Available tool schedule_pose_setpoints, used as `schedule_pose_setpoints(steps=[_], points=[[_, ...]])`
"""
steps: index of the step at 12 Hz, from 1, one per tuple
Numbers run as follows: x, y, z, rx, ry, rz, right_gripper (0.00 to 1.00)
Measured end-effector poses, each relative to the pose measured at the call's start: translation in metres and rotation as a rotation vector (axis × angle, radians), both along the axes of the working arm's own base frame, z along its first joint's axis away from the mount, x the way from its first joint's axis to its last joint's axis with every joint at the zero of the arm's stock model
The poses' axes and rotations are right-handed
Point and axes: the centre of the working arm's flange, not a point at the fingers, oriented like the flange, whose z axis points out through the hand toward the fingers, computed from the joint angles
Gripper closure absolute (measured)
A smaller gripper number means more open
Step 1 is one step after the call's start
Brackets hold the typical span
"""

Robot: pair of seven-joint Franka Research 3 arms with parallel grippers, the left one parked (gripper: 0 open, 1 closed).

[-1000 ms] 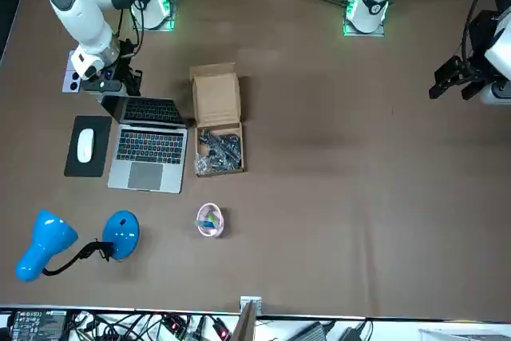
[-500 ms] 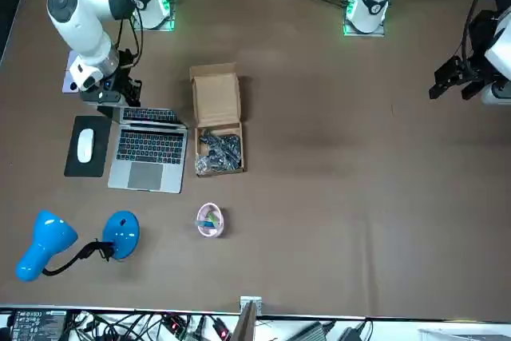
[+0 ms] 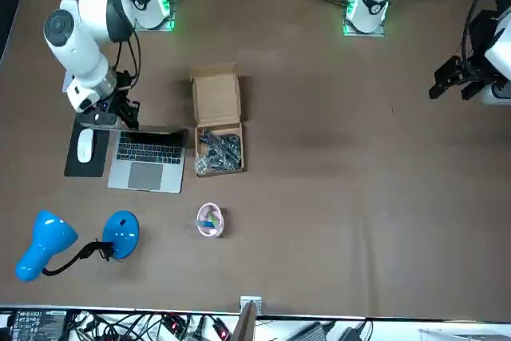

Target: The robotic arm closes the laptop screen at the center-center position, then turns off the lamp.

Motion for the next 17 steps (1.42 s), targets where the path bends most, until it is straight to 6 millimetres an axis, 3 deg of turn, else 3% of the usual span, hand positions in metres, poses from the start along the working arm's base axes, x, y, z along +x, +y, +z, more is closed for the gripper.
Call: schedule_pose_setpoints(steps=[6,8,9,17], points=[[0.045,-0.011,-0.029,0.005,-0.012,-0.032,0.98],[0.056,-0.012,-0.045,0.007,-0.015,-0.036,0.98],[0.065,-0.012,-0.063,0.008,-0.021,-0.038,0.98],[0.098,-0.010,-0.108,0.010,-0.008,-0.041,0.98]])
